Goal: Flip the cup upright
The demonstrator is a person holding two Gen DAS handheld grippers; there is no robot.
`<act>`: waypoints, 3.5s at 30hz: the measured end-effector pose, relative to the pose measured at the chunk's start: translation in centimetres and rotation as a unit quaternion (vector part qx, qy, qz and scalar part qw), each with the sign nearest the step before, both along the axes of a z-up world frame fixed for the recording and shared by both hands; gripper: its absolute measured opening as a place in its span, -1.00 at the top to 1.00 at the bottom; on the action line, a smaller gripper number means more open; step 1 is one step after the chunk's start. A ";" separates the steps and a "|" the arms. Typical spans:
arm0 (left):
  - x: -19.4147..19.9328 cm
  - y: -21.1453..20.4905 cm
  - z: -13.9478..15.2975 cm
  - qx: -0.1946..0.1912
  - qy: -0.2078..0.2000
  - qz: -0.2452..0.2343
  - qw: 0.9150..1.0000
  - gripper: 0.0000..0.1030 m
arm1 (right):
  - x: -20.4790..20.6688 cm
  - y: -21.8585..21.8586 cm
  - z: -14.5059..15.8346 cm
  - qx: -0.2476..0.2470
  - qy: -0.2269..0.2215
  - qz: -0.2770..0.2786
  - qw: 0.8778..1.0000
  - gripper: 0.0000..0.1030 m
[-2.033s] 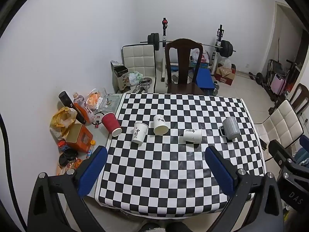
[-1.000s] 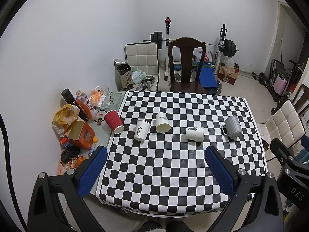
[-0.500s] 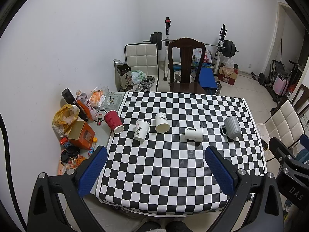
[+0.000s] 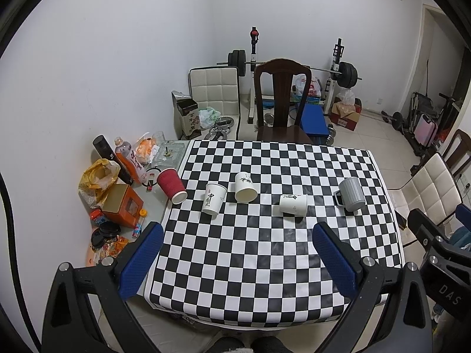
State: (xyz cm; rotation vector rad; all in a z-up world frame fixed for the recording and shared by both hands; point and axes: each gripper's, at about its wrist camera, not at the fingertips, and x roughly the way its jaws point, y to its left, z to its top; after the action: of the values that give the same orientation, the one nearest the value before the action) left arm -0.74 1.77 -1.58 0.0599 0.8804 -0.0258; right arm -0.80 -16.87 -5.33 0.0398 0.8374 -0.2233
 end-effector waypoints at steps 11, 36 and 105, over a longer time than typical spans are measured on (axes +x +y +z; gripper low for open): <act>-0.2 0.1 0.0 0.000 0.000 0.001 1.000 -1.00 | 0.0 0.0 0.0 0.000 -0.001 0.001 1.000 -1.00; 8.4 5.4 -10.5 0.045 0.106 0.142 0.983 -1.00 | 12.4 4.4 -12.0 0.034 0.142 0.087 0.985 -1.00; 16.0 -2.4 -23.4 0.006 0.247 0.004 0.969 -0.42 | 19.4 1.6 -33.1 0.050 0.316 -0.004 0.948 -1.00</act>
State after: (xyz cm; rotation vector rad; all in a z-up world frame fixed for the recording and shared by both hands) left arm 15.29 -0.67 -25.02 0.0637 1.3790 -0.0288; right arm 18.60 -15.29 -38.39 0.0697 1.4887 -0.2028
